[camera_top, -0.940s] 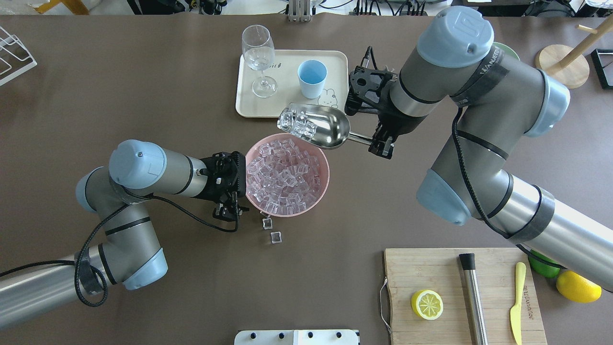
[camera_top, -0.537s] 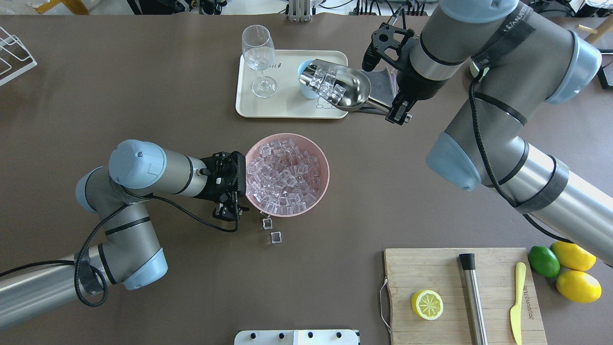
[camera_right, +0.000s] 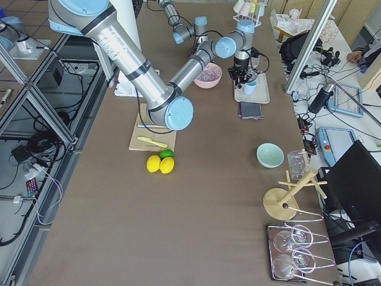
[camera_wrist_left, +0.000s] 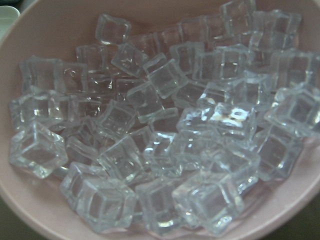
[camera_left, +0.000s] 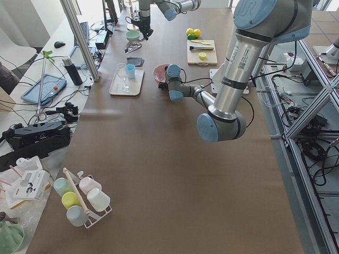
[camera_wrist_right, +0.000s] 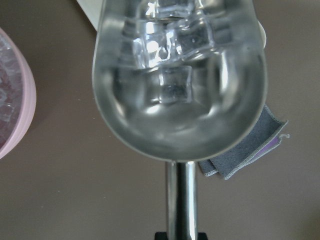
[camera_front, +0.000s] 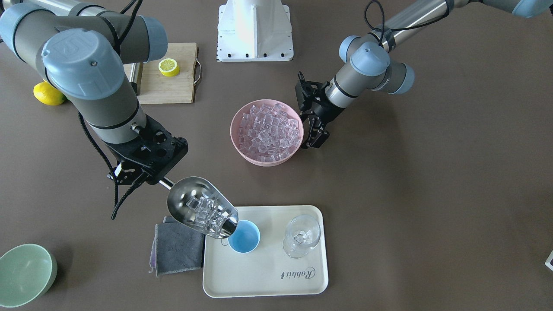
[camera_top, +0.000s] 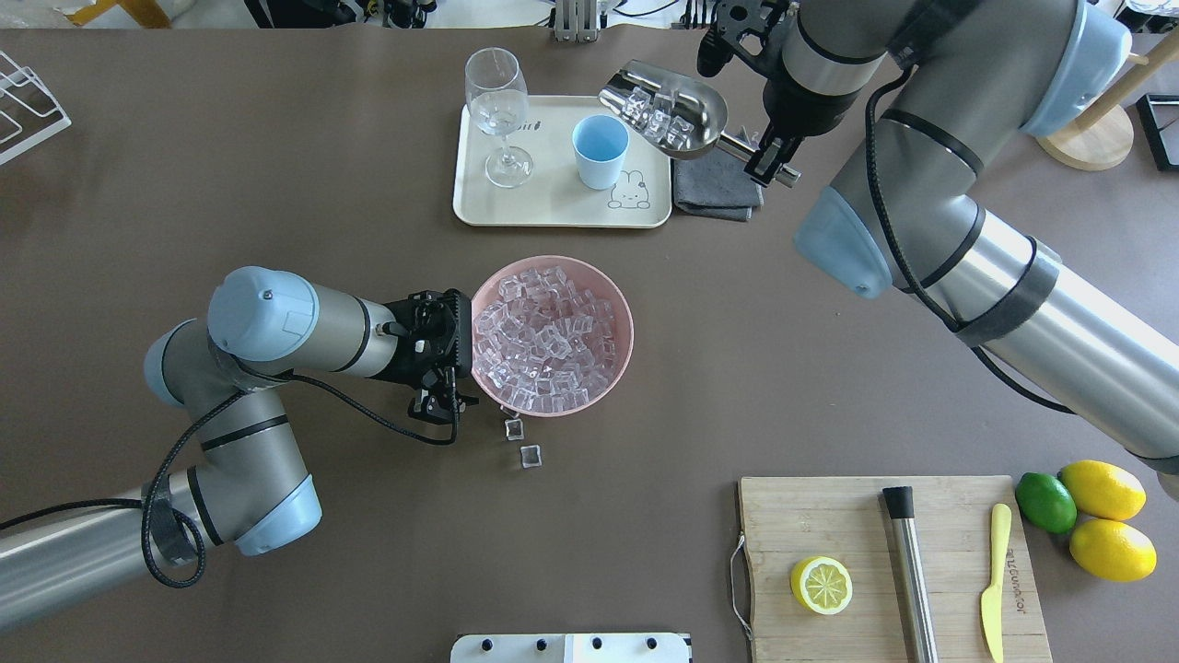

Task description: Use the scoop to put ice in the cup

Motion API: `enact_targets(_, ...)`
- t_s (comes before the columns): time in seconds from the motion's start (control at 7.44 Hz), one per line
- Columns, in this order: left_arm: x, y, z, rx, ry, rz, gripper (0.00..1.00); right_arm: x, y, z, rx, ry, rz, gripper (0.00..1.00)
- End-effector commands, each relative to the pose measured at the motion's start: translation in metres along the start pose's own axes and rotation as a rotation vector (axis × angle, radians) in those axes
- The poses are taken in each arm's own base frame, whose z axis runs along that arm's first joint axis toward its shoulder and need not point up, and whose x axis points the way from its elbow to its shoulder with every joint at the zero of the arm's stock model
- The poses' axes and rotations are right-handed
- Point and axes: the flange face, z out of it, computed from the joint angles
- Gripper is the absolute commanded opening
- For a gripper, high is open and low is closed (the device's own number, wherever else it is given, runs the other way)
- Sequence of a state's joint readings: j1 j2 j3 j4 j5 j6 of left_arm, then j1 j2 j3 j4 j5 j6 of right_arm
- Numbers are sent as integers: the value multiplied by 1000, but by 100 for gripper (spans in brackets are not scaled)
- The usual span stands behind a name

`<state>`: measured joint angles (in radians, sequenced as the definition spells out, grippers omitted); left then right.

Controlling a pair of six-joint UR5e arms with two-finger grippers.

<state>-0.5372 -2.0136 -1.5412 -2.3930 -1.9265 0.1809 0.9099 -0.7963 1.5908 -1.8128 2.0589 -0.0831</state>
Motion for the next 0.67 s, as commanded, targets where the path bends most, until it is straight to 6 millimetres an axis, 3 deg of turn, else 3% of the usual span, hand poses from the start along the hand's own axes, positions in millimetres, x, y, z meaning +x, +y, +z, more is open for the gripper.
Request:
enact_targets(0.0,-15,26,-18,-10,10,-18,99,10,-33,0,-150,-4,-49,0)
enact_targets(0.27,-22,44,-45,-8,35,-36,99,17,-30,14,-206,-19,-90,0)
enact_targets(0.4,-29,63,-60,-20,38,-57,99,17,-29,14,-233,-22,-87,0)
enact_targets(0.54,-49,73,-78,-56,56,-105,99,19,-45,15,-269,-18,-89,0)
